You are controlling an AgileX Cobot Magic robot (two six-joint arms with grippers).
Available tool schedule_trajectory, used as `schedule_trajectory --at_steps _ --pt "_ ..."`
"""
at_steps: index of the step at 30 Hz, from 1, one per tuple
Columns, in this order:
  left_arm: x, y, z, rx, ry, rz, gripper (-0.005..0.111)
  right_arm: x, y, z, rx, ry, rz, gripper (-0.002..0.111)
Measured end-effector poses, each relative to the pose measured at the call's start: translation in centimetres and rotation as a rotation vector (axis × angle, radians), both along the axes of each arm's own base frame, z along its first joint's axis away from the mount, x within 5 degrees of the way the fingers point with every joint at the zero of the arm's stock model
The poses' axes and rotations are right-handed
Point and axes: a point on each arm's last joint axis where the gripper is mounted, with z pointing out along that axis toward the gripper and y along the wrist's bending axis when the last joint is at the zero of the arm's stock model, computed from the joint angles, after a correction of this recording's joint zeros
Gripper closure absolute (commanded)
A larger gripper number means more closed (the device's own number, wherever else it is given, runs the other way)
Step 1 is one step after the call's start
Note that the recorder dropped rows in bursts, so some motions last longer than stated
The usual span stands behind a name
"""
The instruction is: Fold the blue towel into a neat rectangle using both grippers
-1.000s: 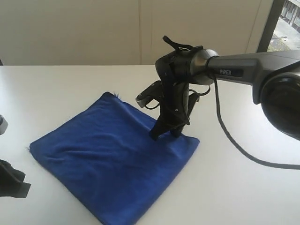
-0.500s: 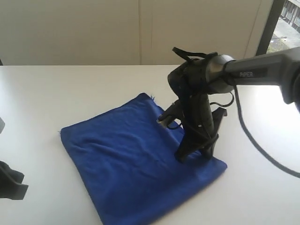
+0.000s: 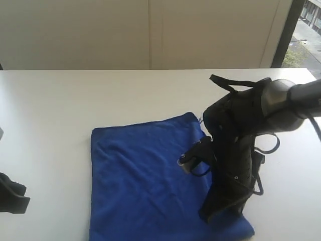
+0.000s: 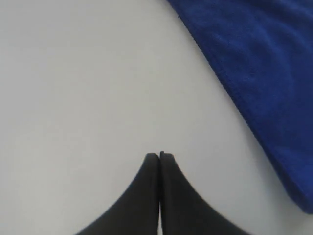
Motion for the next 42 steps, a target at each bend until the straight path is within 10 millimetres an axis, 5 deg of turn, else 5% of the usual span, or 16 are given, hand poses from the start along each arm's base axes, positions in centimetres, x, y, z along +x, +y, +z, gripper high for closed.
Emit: schedule_trajectory --at_steps 10,17,21,25,27,32,42 --pt "-0.5 -0.7 0.0 -0.069 0.05 -0.051 0.107 -2.3 1.2 1.6 -0.012 -0.037 -0.013 0.108" --pt "0.2 -2.3 0.8 -0.212 -0.042 -0.156 0.107 0.8 0.7 7.7 0.018 -0.401 0.009 0.108" --pt "3.1 -3.9 1.9 -0.306 -0.128 -0.226 0.107 3.6 0.4 9.7 0.154 -0.51 -0.022 0.108" --pt "7.6 -5.3 2.3 -0.328 -0.139 -0.264 0.107 6.1 -1.4 8.9 0.282 -0.441 -0.074 0.108" --pt "11.6 -6.5 1.5 -0.316 -0.112 -0.293 0.107 7.5 -3.3 7.7 0.384 -0.384 -0.123 0.108" --pt "18.8 -8.0 -3.9 -0.189 0.118 -0.336 0.107 9.0 -4.7 4.6 0.529 -0.279 -0.167 0.108" --pt "22.2 -11.1 -6.9 -0.086 0.199 -0.441 0.107 9.3 -3.7 -0.6 0.604 -0.119 -0.181 0.108"
